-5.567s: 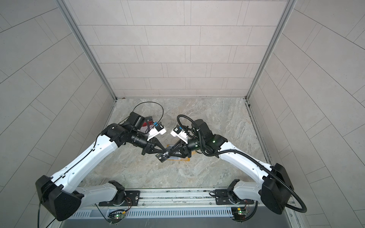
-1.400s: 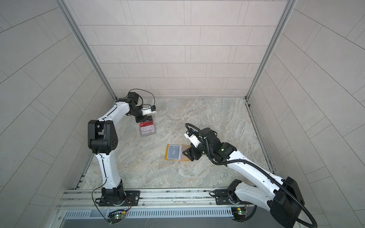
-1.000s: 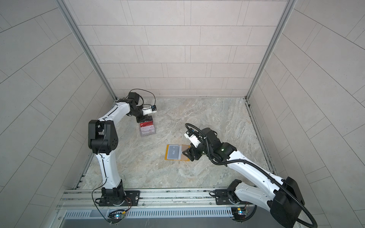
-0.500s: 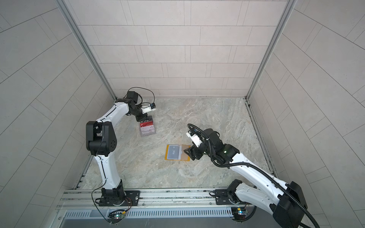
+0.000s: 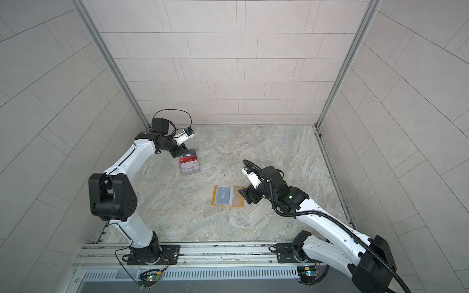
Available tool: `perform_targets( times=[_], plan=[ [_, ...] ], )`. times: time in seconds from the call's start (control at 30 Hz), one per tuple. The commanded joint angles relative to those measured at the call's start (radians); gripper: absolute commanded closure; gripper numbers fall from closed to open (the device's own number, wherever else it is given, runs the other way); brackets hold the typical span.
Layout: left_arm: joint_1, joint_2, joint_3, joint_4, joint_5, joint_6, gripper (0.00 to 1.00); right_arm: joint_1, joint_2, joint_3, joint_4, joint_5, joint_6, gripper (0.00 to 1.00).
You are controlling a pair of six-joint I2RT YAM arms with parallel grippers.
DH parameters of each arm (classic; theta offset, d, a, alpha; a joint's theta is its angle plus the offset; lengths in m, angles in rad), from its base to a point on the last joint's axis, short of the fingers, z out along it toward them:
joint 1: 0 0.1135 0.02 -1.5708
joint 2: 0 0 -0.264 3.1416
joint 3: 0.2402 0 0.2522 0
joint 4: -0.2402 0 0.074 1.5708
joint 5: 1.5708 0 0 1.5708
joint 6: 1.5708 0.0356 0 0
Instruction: Take the credit cards out of the card holder
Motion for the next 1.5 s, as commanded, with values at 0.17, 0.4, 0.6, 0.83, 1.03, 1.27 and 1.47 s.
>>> perform_targets(
  times=[0.17,0.4,0.6,0.83,1.03,1.27,1.47],
  plan=[
    [-0.083,-0.208,-0.232,0.205,-0.002,-0.569,0.53,-0.005,-0.019,-0.016,0.044,0.098,0.017,0.2],
    [-0.213,-0.227,-0.322,0.152,-0.015,-0.888,0.62,-0.006,0.05,0.035,0.004,0.144,0.076,0.21],
    [-0.325,-0.324,-0.53,0.292,-0.036,-1.03,0.71,0.001,0.122,0.061,-0.012,0.17,0.138,0.21],
    [-0.434,-0.432,-0.723,0.371,-0.123,-1.16,0.78,0.01,0.196,0.074,0.002,0.147,0.187,0.22],
    [-0.512,-0.42,-0.821,0.46,-0.101,-1.184,0.77,0.012,0.225,0.079,0.008,0.164,0.207,0.22],
    [-0.553,-0.362,-0.89,0.595,-0.085,-1.224,0.76,0.011,0.226,0.075,0.011,0.163,0.217,0.22],
    [-0.593,-0.255,-0.88,0.677,-0.076,-1.231,0.77,0.011,0.233,0.078,0.011,0.16,0.218,0.23]
  ],
)
